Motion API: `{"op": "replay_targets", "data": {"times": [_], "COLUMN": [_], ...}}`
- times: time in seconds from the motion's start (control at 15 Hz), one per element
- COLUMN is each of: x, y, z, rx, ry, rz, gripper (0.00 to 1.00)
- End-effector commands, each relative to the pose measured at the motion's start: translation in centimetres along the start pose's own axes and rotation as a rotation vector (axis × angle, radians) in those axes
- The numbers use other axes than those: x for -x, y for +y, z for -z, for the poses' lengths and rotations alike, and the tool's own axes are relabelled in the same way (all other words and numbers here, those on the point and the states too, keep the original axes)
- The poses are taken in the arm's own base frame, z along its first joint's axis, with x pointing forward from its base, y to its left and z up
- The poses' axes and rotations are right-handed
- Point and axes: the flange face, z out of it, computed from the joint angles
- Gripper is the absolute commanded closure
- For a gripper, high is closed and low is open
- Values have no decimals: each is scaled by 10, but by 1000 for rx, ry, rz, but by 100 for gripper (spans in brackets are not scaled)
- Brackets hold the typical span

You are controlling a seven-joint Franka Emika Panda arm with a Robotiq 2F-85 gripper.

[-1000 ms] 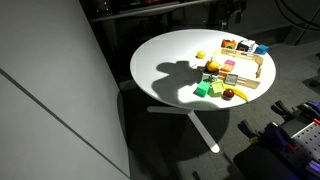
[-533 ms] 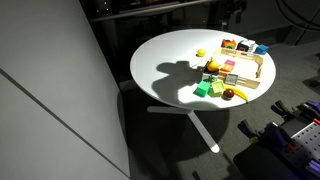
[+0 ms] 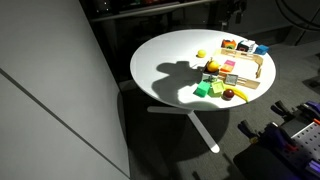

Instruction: Remove the lemon from the box

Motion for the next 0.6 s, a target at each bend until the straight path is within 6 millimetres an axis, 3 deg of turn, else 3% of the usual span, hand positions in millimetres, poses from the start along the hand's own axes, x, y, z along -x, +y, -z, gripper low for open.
{"op": "replay_targets", "data": {"times": [0.0, 0.53], "x": [1, 7], "y": [-1, -6], "z": [2, 13], "rx": [9, 13], "ry": [11, 28], "rz": [-8, -79], "gripper": [0, 0]}}
